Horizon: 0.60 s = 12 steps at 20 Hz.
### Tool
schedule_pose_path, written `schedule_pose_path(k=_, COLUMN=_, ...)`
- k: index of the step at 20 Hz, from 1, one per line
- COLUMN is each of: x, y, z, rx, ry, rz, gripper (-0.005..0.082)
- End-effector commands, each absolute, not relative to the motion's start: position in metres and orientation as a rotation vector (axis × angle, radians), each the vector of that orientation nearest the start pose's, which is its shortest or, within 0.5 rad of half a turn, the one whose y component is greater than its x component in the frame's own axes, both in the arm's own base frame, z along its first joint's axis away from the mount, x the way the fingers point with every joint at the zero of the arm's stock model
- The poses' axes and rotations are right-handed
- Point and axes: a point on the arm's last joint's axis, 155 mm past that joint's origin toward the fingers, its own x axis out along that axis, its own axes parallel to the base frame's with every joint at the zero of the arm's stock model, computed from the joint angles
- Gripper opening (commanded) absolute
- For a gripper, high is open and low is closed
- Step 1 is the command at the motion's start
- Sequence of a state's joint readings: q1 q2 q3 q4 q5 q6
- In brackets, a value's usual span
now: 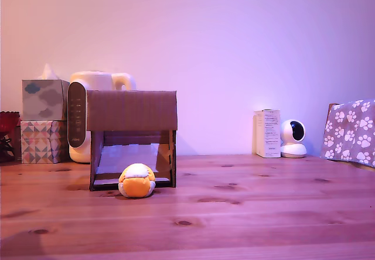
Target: Drop the footbag into the cardboard dice tower
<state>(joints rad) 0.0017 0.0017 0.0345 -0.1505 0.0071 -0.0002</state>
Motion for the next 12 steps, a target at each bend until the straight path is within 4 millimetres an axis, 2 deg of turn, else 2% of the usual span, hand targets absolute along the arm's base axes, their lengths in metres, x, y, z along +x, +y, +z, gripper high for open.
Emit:
schedule_pose_path(k=1, x=0.249, y=-0.002, z=0.141, rx=-0.001, ry=0.116, rz=-0.010, gripper=-0.0011)
schedule_pose_path(k=7, x=0.250, y=-0.009, z=0.146, rx=-0.059, ry=0.098, rz=-0.049, gripper=-0.0011)
schedule_pose_path(k=12, x=0.247, y=-0.035, z=0.178, rx=-0.185, ry=-0.005, rz=-0.195, gripper=-0.0019)
